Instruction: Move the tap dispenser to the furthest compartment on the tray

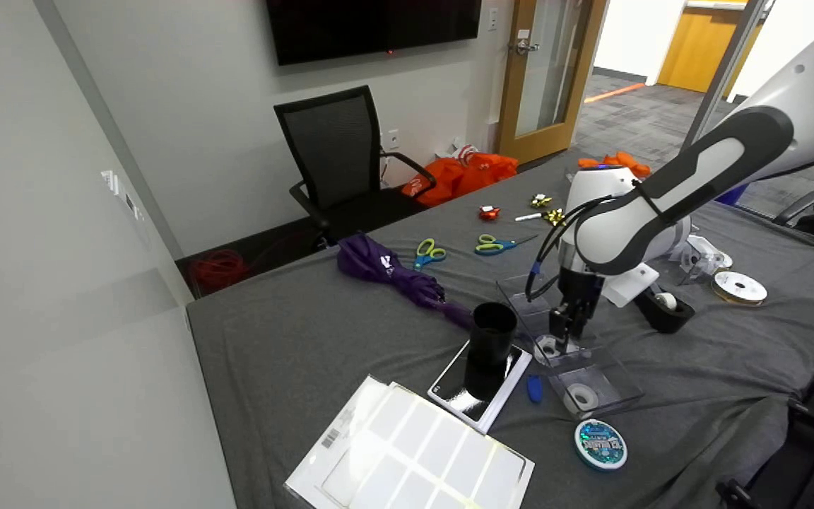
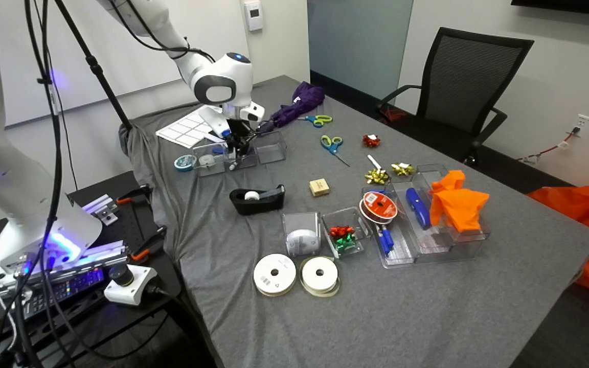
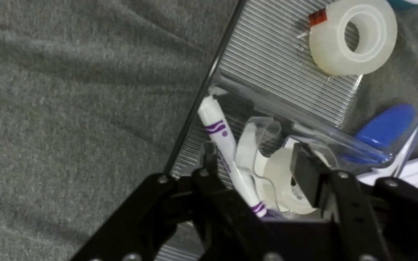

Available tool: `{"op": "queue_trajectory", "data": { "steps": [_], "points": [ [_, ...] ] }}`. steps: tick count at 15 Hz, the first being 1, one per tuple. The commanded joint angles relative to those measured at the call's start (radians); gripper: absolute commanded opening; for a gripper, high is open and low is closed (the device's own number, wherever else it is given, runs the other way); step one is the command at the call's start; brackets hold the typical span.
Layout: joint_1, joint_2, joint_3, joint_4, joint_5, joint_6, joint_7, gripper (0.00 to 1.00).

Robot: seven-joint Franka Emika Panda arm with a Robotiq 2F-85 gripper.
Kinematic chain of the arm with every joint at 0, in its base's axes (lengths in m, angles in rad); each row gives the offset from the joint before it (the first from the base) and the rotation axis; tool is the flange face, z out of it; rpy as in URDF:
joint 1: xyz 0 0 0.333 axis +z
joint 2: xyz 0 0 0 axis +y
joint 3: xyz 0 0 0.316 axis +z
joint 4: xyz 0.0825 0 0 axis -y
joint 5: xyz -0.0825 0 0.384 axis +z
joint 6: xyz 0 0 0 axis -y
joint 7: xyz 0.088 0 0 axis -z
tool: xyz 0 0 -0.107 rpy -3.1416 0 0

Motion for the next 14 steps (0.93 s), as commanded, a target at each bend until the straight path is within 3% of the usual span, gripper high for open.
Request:
{"op": "queue_trajectory", "data": {
  "steps": [1,2,6,7,10,14],
  "points": [
    [-0.032,0.034,0.031,0.007,0.027,0.053,-0.032,0.49],
    [-0.035,0.034,0.034,0.007,0.033,0.056,-0.034,0.31],
    [-0.047,0.029,0.049,0.006,0.068,0.065,-0.037,0.04],
    [-0.051,0.028,0.052,0.005,0.077,0.066,-0.040,0.07],
    [-0.059,0.027,0.054,0.005,0.090,0.071,-0.041,0.00],
    [-0.056,0.034,0.050,0.007,0.100,0.077,-0.026,0.01]
  ]
}}
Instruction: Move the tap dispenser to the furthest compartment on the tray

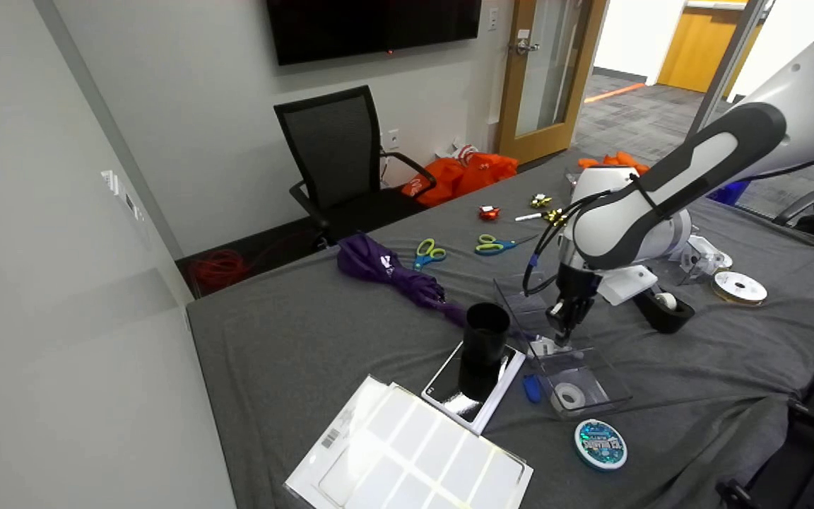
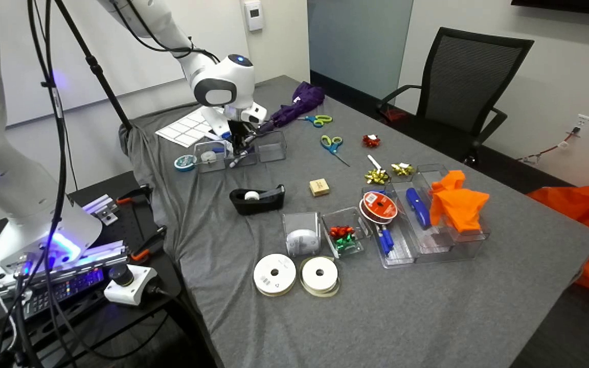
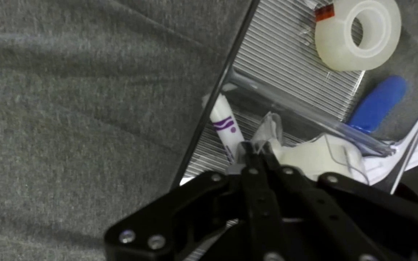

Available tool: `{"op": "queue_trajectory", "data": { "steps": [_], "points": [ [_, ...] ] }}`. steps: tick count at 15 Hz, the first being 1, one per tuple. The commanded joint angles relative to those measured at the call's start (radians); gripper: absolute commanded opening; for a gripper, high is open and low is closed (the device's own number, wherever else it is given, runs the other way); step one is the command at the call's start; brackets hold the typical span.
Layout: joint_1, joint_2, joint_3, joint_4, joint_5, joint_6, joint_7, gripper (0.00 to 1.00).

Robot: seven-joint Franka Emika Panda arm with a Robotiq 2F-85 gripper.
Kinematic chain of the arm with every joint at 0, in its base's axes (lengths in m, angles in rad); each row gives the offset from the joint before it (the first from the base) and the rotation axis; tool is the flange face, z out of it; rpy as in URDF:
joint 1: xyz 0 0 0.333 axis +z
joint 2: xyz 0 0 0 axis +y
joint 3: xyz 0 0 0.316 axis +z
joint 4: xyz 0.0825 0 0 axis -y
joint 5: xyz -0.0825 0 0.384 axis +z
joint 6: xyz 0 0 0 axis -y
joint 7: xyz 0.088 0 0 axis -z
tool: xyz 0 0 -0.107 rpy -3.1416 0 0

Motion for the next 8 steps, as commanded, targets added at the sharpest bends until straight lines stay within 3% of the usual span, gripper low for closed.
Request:
{"op": "queue_trajectory", "data": {
  "steps": [1,8],
  "points": [
    [-0.017,0.024,0.020,0.005,0.018,0.037,-0.006,0.01],
    [-0.012,-0.029,0.029,-0.016,0.029,0.012,0.015,0.01]
  ]
}}
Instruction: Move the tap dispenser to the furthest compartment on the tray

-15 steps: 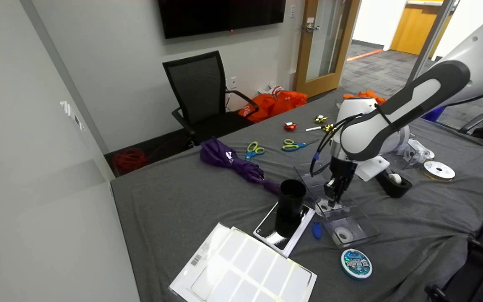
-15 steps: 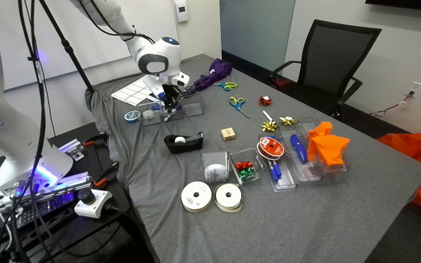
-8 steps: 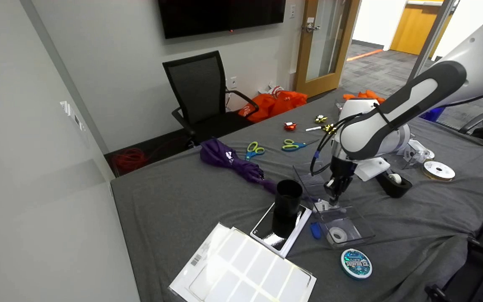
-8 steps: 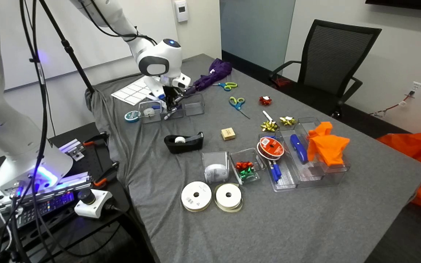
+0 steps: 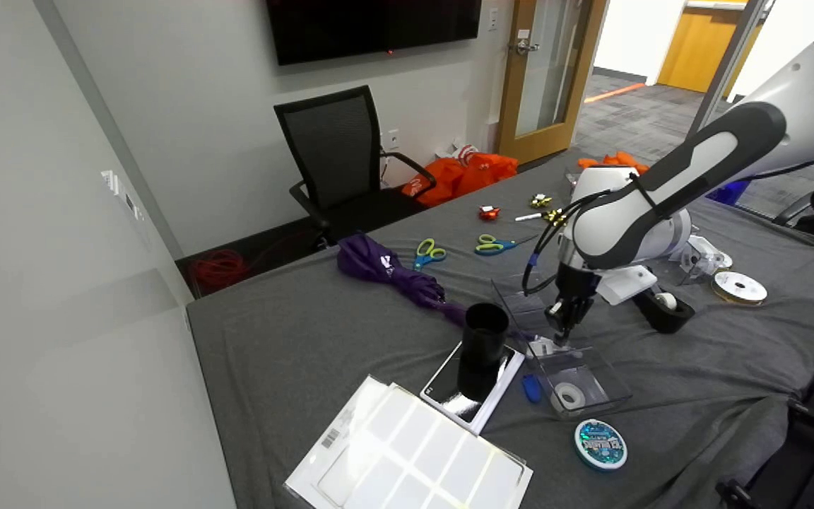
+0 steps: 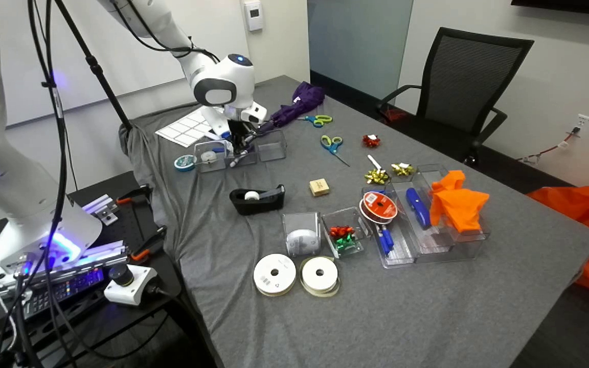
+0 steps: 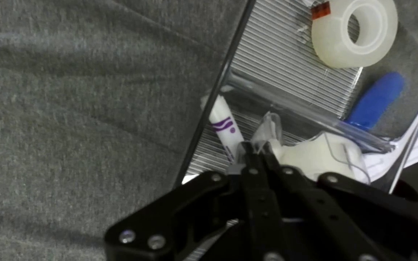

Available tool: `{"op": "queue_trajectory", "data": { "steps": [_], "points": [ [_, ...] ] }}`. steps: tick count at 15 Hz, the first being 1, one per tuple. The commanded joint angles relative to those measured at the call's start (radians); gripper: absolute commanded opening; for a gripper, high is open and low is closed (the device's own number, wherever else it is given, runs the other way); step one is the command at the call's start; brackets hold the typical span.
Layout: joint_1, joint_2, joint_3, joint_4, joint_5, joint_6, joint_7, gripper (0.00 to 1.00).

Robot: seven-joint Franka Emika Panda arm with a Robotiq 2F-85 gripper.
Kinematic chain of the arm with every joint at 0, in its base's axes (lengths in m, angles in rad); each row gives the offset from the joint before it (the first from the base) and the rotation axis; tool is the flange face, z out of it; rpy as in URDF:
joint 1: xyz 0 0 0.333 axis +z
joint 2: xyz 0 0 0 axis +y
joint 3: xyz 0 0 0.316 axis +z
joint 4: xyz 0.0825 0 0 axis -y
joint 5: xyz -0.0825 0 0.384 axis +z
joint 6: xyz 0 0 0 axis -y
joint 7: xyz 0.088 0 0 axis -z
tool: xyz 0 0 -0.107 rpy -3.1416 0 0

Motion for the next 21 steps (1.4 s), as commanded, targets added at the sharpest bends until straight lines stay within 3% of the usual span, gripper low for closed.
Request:
{"op": "queue_trajectory", "data": {
  "steps": [1,13,21],
  "points": [
    [-0.013,-0.036,0.028,-0.019,0.027,0.002,0.010,0.01],
    [-0.017,-0.168,0.030,-0.074,0.081,-0.016,0.014,0.01],
    [0.014,-0.238,-0.067,-0.027,0.011,0.041,0.174,0.01]
  ]
}}
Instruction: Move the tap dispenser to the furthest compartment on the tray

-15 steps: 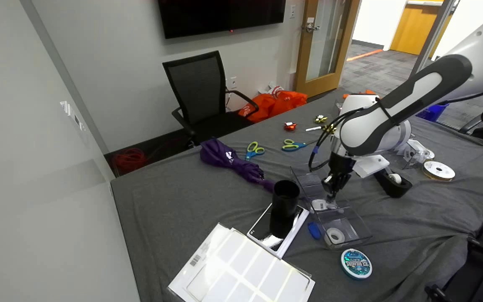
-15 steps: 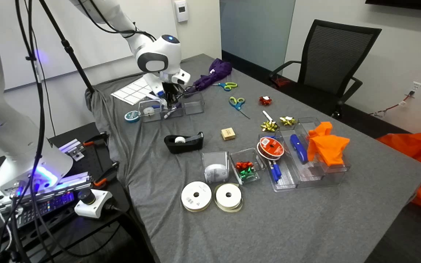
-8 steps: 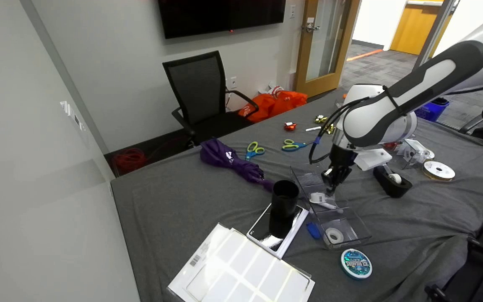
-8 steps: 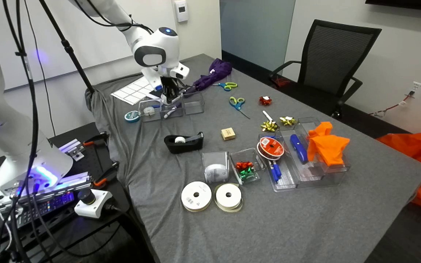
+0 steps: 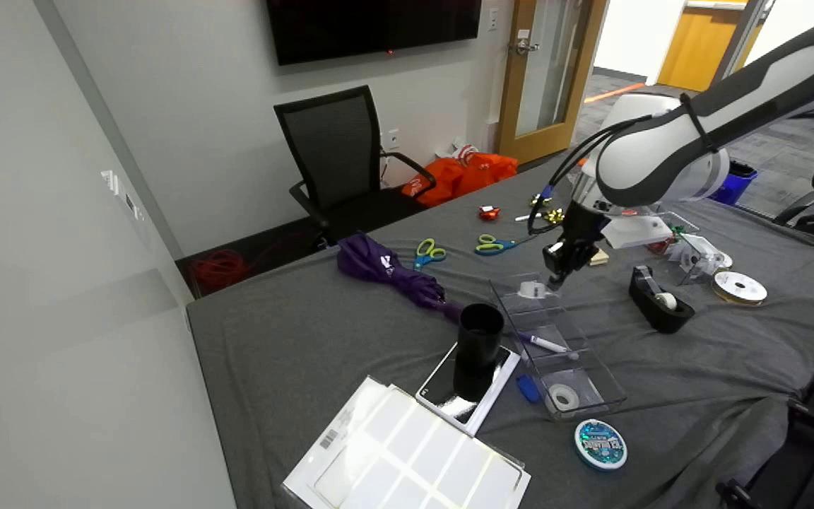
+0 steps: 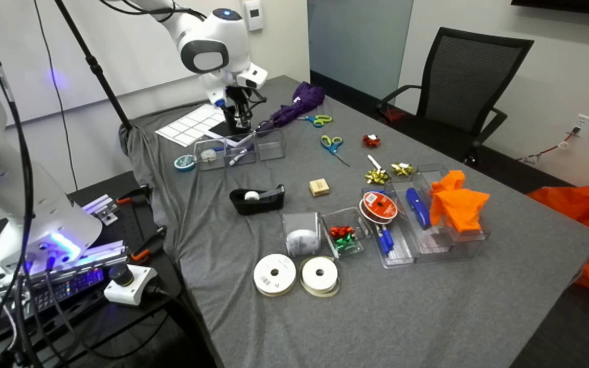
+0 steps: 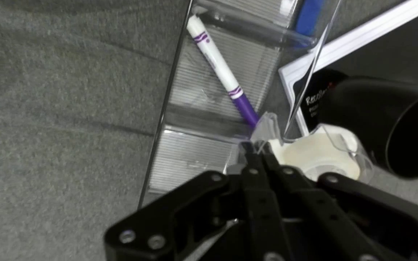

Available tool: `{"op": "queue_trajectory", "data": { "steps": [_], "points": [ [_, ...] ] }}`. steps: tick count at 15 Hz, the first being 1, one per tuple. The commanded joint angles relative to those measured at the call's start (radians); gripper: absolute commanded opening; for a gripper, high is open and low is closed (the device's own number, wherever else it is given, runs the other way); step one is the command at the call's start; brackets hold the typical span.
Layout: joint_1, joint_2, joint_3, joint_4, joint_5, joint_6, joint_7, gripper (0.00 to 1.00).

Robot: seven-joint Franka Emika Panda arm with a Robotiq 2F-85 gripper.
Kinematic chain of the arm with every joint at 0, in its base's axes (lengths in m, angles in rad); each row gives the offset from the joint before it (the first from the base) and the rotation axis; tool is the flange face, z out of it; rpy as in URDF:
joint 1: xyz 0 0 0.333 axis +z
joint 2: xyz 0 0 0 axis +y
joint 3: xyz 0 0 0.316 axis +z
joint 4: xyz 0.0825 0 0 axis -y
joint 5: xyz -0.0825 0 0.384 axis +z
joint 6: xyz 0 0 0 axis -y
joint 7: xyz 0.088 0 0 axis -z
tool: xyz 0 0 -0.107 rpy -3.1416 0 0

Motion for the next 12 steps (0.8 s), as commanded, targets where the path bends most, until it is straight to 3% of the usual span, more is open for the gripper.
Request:
{"op": "queue_trajectory", "data": {
  "steps": [1,6,12],
  "points": [
    [0.015,-0.007,-0.060,0.018,-0.058,0.053,0.099,0.01],
    [0.037,0.059,-0.139,0.083,-0.186,0.126,0.264,0.01],
    [0.047,0.179,-0.137,0.150,-0.201,0.130,0.277,0.01]
  ]
}}
